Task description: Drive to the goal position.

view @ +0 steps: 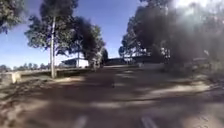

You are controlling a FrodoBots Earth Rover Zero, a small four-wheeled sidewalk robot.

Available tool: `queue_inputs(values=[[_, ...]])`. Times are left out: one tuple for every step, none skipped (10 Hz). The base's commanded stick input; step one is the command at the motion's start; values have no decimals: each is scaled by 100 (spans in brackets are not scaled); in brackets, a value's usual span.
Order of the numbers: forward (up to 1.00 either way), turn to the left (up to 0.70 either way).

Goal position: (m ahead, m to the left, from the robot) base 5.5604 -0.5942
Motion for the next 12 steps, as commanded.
queue_inputs(values=[[100,0],[100,0],[100,0],[100,0],[100,0],[100,0],[100,0],[100,0],[100,0],[100,0],[100,0],[100,0]])
